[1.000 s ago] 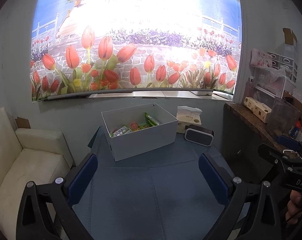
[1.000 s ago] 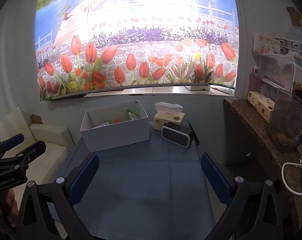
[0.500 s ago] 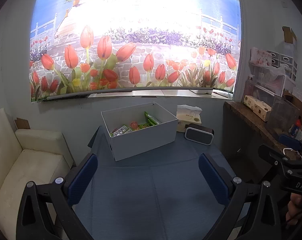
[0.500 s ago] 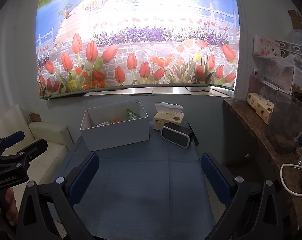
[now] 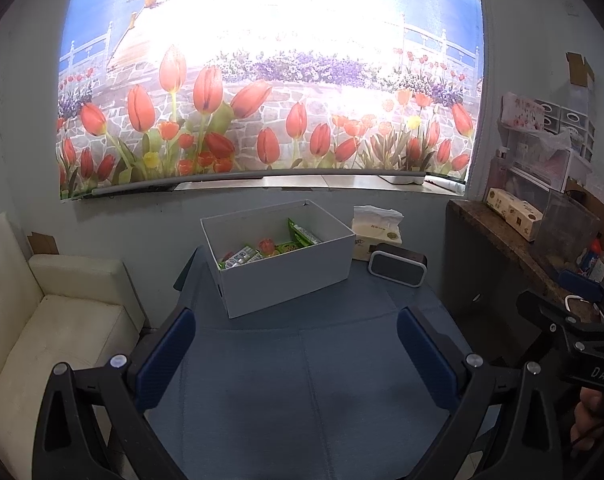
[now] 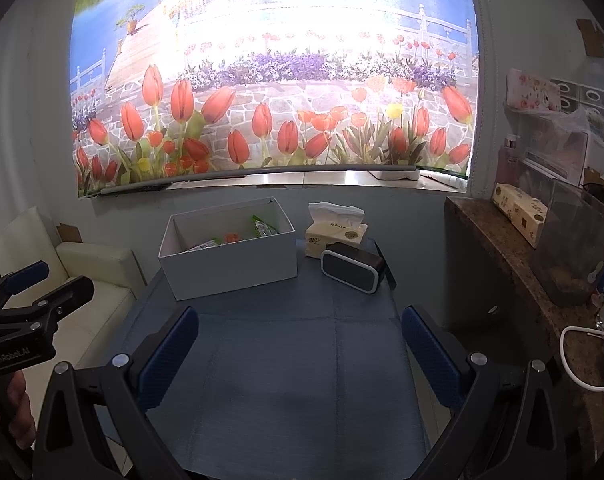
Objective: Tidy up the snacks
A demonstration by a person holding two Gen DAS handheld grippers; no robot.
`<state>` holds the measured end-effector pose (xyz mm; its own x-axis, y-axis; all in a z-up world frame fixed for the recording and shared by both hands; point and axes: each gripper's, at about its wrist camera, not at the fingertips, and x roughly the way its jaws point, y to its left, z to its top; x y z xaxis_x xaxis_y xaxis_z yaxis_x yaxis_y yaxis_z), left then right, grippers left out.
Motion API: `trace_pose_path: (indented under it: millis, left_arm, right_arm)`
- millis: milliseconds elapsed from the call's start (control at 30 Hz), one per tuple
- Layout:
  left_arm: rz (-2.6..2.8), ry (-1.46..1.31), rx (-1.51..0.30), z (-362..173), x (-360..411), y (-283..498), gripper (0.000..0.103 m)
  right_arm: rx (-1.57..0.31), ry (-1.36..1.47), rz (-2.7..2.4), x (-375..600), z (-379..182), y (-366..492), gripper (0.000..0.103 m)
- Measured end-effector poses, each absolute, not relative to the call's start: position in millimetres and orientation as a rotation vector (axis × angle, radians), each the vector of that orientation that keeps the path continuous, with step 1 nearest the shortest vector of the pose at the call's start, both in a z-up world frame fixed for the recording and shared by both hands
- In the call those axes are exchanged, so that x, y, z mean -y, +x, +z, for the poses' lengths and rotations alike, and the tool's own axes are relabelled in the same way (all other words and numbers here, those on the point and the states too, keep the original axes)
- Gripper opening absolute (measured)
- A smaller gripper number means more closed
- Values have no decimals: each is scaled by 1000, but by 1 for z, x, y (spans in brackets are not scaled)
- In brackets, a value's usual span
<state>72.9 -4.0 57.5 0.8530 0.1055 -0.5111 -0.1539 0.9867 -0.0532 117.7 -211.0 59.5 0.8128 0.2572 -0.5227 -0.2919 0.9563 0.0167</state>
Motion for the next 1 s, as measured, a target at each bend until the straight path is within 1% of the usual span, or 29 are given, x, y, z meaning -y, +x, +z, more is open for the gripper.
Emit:
trace_pose_path:
  millis: [1000]
  left_arm:
    - [121,-99,-530,61,6,74,103]
  right_arm:
    - [-538,-72,308,209,64,117,103]
